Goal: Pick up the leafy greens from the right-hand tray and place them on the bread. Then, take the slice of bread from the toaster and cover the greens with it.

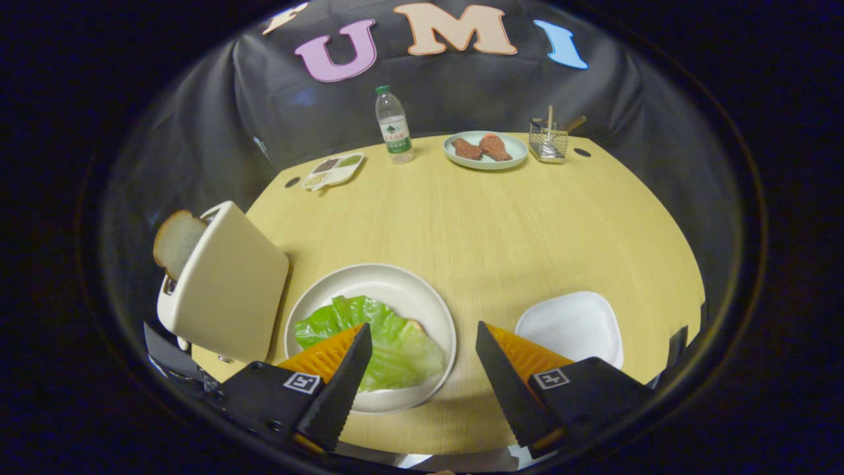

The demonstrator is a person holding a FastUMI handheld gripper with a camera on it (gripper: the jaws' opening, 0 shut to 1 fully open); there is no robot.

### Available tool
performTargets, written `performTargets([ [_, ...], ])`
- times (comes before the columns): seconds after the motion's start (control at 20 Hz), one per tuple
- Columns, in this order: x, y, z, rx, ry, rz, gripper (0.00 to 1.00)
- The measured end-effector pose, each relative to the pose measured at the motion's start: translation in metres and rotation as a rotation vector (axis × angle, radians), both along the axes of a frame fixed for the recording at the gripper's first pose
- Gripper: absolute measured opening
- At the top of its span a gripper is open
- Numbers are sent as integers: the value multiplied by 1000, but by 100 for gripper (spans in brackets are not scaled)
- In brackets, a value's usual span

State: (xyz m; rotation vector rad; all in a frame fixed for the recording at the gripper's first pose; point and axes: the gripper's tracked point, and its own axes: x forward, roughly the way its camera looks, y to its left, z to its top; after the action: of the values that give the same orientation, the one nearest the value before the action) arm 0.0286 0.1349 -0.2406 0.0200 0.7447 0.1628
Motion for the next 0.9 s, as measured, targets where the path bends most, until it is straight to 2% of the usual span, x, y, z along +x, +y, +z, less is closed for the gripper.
performTargets([
  [0.2, -7, 45, 30, 69, -44, 60, 100],
  [0.6, -32, 178, 84, 178, -96, 322, 100],
  [0.9, -32, 258, 115, 226, -187, 382, 100],
])
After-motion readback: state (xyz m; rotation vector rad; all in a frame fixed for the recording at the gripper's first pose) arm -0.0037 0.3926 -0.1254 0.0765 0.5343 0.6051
